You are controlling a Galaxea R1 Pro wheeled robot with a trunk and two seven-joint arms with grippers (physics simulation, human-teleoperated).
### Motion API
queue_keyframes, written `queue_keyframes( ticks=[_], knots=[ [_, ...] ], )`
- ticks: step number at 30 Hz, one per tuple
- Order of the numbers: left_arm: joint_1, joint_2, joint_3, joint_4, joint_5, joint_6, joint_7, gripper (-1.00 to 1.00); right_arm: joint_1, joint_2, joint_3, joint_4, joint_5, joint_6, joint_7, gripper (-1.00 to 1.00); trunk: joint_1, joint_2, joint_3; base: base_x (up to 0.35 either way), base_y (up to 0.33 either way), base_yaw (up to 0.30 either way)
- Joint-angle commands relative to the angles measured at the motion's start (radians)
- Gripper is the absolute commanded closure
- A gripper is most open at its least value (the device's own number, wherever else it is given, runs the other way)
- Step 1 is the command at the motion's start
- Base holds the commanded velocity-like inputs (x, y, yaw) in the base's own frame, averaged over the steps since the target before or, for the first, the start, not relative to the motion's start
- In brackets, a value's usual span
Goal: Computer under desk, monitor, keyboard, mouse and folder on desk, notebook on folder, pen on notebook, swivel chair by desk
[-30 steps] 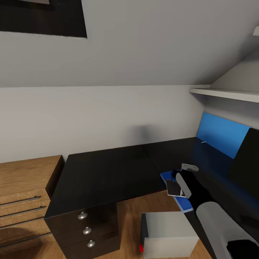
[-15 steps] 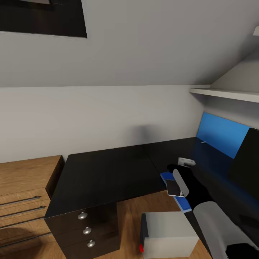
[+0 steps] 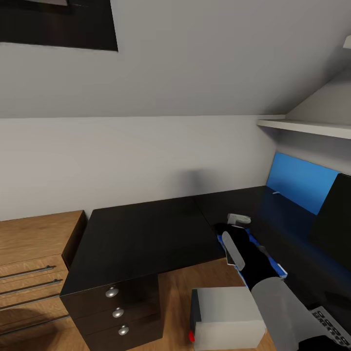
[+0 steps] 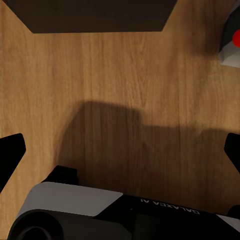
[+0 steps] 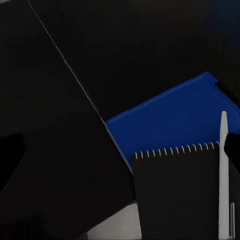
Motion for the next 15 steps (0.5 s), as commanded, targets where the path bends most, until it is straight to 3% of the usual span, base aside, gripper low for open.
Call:
queue_keyframes(
  ticks=[1, 4, 5, 15],
  knots=[
    [-0.001, 0.002, -0.005, -0.001, 0.012, -0.003, 0.008, -1.0, 0.001, 0.013, 0.005, -0.002, -0.011, 0.0, -0.009, -1.0, 0.0, -0.001, -0.001, 0.0, 0.0, 0.0],
    [-0.001, 0.002, -0.005, -0.001, 0.012, -0.003, 0.008, -1.0, 0.001, 0.023, 0.005, -0.002, -0.011, -0.002, -0.009, -1.0, 0.0, -0.001, -0.001, 0.0, 0.0, 0.025],
    [-0.001, 0.003, -0.005, -0.001, 0.012, -0.004, 0.008, -1.0, 0.001, 0.035, 0.005, 0.0, -0.009, -0.004, -0.011, -1.0, 0.0, -0.001, -0.001, 0.0, 0.0, 0.23],
    [-0.001, 0.003, -0.005, -0.001, 0.012, -0.005, 0.01, -1.0, 0.001, 0.045, 0.006, 0.003, -0.007, -0.004, -0.01, -1.0, 0.0, -0.001, -0.001, 0.0, 0.0, 0.265]
  ],
)
